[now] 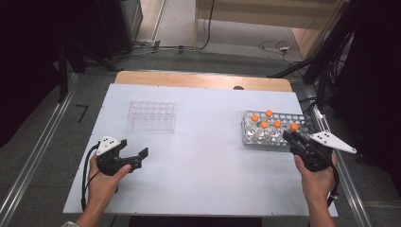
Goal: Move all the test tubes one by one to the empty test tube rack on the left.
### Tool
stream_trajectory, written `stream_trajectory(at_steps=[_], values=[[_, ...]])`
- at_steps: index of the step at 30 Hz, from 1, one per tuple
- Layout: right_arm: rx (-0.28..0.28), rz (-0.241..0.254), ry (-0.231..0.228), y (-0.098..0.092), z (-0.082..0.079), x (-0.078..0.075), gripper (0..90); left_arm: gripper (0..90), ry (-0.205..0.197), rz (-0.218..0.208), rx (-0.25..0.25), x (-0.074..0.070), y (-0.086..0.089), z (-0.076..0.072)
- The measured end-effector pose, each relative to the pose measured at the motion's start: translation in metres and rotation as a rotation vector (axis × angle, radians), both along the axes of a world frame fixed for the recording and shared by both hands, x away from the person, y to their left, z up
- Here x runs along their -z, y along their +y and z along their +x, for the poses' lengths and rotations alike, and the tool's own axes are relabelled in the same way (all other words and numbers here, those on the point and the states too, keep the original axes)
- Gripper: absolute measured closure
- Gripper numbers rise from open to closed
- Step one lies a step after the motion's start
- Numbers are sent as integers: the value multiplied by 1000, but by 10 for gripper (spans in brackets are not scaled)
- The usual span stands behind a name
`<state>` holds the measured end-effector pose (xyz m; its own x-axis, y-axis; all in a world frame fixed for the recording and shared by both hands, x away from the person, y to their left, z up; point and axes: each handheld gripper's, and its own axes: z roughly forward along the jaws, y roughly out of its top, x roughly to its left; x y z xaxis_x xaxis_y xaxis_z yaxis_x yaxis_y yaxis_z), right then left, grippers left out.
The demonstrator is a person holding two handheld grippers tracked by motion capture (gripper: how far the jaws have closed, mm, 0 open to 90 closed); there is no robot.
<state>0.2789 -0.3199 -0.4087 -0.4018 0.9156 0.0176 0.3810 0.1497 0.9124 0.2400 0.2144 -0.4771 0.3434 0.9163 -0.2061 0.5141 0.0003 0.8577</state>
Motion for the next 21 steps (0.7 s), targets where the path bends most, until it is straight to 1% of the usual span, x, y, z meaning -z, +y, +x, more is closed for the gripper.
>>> stream_trajectory(at_steps=[4,5,6,10,13,18,20,21], values=[[-46,-1,7,13,-5,0,723,113,-7,-3,30,-5,-9,3],[-71,-1,7,20,-7,-1,723,113,-11,-5,38,-6,-11,4],[-71,-1,7,20,-7,-1,723,113,-15,-5,41,-7,-13,5],[-114,-3,9,33,-10,-2,723,113,-28,-2,63,-12,-23,10],[-141,-6,16,43,-8,0,723,113,-36,2,82,-14,-31,15],[-183,-29,40,62,-2,9,723,123,-39,4,117,-18,-46,24],[-202,-37,54,70,1,12,723,124,-47,1,130,-21,-53,27],[-221,-48,56,79,3,15,723,124,-52,-2,138,-23,-56,28]])
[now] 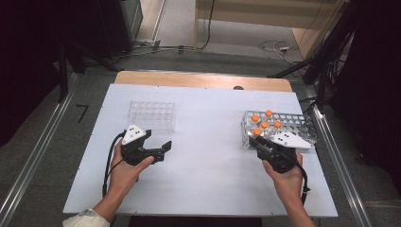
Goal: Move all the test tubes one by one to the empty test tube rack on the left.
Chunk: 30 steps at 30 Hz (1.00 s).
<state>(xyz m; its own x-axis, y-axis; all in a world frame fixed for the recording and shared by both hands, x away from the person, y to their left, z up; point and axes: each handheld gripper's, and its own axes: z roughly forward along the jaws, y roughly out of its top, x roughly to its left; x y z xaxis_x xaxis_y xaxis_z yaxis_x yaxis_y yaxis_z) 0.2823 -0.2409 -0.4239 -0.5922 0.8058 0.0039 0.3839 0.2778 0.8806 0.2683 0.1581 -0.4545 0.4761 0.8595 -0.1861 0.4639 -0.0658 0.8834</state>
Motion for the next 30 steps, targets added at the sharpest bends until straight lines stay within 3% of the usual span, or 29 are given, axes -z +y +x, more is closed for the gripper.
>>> stream_trajectory(at_steps=[5,30], values=[[-34,-12,4,16,5,3,723,125,-9,9,37,-6,-14,6],[-197,-59,50,112,32,23,722,248,-83,-29,136,-26,-56,21]])
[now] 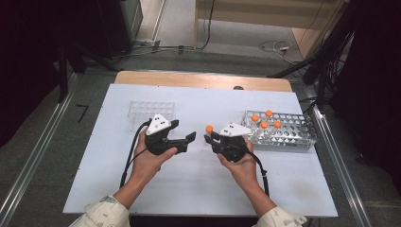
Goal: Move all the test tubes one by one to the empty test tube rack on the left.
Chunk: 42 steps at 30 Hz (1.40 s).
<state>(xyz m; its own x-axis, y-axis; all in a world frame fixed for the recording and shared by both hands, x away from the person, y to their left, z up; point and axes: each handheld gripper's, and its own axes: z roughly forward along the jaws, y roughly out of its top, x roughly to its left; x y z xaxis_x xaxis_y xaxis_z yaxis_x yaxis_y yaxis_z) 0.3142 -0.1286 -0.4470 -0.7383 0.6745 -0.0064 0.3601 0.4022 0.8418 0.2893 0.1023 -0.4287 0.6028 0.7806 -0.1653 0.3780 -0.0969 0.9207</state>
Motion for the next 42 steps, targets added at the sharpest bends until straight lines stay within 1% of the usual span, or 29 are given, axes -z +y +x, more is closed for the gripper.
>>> stream_trajectory(at_steps=[2,7,12,18,23,29,33,38,39,40,42], values=[[-3,-2,4,2,0,0,722,255,-9,4,10,0,-3,1],[-27,-5,6,13,0,2,722,292,-14,4,19,2,-9,3],[-45,-8,8,22,-1,5,722,340,-18,3,41,3,-13,3],[-70,-8,11,30,-4,6,722,445,-26,14,59,6,-16,4],[-74,0,12,31,-5,4,722,506,-33,30,69,8,-18,4],[-81,0,12,31,-5,4,722,621,-45,38,70,9,-19,3],[-83,-1,13,32,-5,5,722,695,-55,35,65,9,-19,3],[-83,-2,16,32,-5,6,720,707,-53,38,67,9,-18,3],[-82,-1,16,32,-5,6,713,708,-51,34,67,8,-18,3],[-84,2,13,32,-5,6,684,709,-51,32,69,8,-17,3],[-84,17,20,32,-5,5,545,711,-53,28,65,7,-15,3]])
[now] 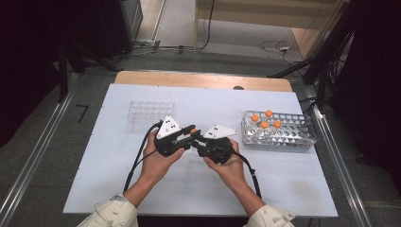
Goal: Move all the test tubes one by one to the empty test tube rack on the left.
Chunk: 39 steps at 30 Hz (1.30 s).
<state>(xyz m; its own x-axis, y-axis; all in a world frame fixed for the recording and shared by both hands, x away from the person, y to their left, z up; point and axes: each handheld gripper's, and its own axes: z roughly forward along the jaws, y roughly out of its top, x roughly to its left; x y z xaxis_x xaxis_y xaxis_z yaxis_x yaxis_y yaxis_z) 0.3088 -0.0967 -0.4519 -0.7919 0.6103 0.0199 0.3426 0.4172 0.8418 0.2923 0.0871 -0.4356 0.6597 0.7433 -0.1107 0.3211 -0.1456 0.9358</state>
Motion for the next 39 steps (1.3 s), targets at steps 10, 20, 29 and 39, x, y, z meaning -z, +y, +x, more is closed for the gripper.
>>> stream_trajectory(at_steps=[10,20,29,39], values=[[68,26,-10,-24,-1,-7,320,711,-5,-47,-63,-10,27,3],[129,18,-13,-66,-8,-7,314,711,-13,-58,-134,-17,56,5],[170,11,-5,-87,-11,-3,309,710,-11,-97,-198,-23,86,3],[190,9,-13,-99,-15,-3,265,709,-12,-139,-261,-29,115,3]])
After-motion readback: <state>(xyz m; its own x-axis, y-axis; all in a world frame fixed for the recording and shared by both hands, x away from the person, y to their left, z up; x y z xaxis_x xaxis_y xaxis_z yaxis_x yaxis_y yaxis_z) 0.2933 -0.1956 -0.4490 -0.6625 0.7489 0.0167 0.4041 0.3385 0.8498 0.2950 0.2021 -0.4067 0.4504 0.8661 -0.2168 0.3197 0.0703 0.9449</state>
